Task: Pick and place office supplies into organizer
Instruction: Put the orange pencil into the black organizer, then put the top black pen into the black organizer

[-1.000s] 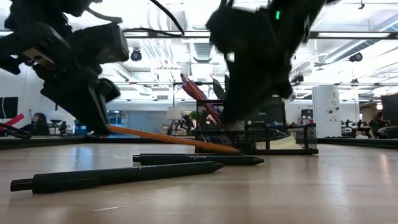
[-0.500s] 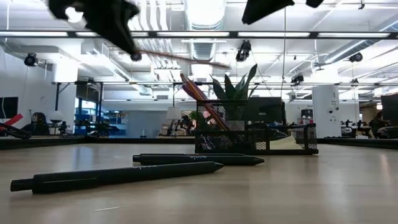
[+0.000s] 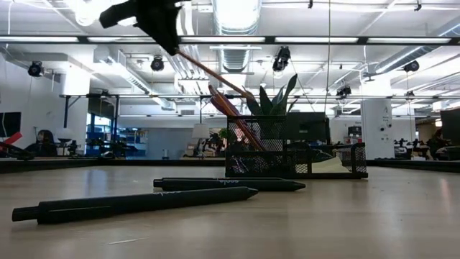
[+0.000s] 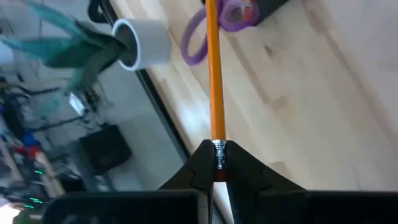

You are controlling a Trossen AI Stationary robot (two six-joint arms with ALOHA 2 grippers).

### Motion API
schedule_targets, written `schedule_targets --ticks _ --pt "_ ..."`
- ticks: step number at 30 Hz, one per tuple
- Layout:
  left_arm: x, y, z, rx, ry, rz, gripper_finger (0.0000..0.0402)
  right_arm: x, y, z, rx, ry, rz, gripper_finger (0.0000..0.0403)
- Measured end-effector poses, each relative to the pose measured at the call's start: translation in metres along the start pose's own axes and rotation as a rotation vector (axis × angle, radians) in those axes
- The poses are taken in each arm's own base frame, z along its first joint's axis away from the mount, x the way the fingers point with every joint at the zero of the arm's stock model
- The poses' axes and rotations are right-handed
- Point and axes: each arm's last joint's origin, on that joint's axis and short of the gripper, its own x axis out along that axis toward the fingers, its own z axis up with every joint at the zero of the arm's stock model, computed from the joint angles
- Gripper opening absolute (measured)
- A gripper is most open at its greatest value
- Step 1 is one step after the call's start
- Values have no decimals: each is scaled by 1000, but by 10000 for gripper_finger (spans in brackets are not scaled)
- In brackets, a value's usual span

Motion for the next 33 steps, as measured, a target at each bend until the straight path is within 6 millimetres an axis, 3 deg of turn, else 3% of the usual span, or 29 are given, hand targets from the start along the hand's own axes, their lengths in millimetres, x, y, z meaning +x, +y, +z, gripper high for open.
schedule_targets --ticks 11,17,23,33 --pt "39 11 42 321 125 13 7 -27 1 54 58 -201 26 28" --pt "60 16 57 336 145 24 7 -34 0 75 20 -205 32 28" --pt "68 14 64 341 155 15 14 -34 0 77 -6 -205 31 28" --pt "62 12 78 287 73 84 84 -32 1 69 9 -200 31 28"
